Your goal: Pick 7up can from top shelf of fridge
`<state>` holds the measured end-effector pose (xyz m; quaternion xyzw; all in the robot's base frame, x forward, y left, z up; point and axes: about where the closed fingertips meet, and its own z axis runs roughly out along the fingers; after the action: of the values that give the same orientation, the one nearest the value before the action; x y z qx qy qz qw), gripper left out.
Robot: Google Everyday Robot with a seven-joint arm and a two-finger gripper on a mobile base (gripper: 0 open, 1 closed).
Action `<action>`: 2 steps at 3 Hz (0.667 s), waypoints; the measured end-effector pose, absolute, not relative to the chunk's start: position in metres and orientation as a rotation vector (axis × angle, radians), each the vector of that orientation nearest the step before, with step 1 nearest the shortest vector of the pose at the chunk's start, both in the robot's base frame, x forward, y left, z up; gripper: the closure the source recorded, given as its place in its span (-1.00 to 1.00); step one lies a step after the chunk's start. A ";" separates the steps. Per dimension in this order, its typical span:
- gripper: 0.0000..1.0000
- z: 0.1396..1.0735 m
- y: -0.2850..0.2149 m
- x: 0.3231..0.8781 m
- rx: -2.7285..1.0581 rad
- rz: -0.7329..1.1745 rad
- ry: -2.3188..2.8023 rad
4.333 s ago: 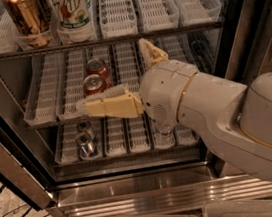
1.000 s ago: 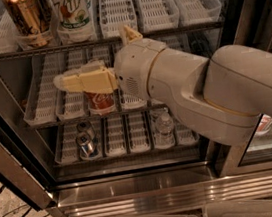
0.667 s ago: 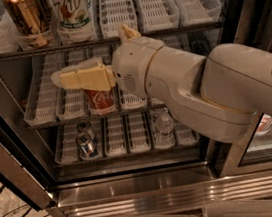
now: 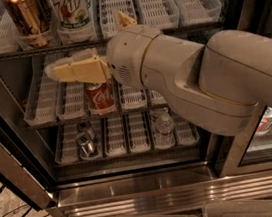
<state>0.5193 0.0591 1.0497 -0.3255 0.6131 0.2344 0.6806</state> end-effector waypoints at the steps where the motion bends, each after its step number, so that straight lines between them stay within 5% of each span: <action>1: -1.00 1.050 0.059 0.519 -0.731 0.526 1.376; 2: -0.71 1.050 0.059 0.519 -0.731 0.526 1.376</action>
Offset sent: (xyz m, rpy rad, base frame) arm 0.0000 0.0001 0.0001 -0.0006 -0.0002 0.0003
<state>0.5192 0.0592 1.0497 -0.3259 0.6130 0.2343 0.6805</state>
